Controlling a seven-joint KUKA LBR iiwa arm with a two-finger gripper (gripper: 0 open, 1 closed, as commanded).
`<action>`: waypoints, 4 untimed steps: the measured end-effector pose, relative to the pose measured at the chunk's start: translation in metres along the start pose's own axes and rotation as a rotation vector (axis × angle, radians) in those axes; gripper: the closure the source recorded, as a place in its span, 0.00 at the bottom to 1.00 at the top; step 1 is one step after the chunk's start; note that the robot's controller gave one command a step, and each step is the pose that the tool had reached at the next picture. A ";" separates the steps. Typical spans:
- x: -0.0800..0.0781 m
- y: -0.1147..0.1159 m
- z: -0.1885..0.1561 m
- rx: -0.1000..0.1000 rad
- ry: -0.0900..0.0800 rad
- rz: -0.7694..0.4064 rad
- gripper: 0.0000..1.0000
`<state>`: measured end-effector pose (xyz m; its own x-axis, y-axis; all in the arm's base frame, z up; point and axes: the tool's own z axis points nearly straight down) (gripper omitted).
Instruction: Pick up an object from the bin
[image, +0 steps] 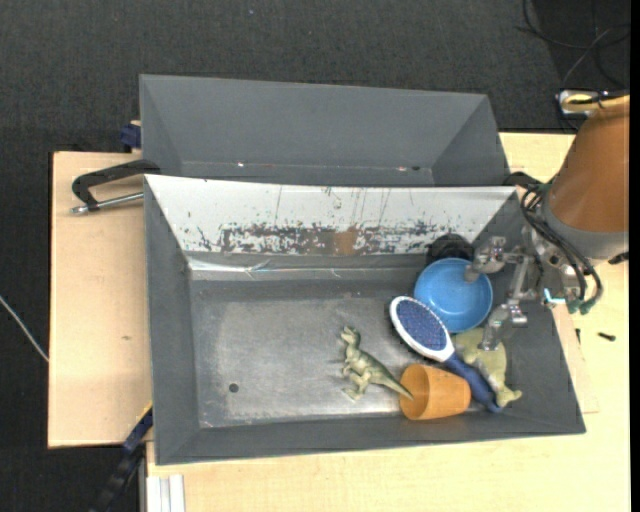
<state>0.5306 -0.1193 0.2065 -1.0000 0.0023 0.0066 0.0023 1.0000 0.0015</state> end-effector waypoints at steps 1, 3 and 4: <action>0.003 -0.014 0.131 -0.004 -0.013 -0.044 0.00; -0.011 0.012 0.064 0.005 -0.017 -0.396 1.00; -0.022 0.014 -0.025 0.007 -0.020 -0.408 1.00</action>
Offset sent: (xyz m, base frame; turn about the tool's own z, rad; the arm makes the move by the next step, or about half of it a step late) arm -0.0088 -0.0161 -0.1365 -0.0492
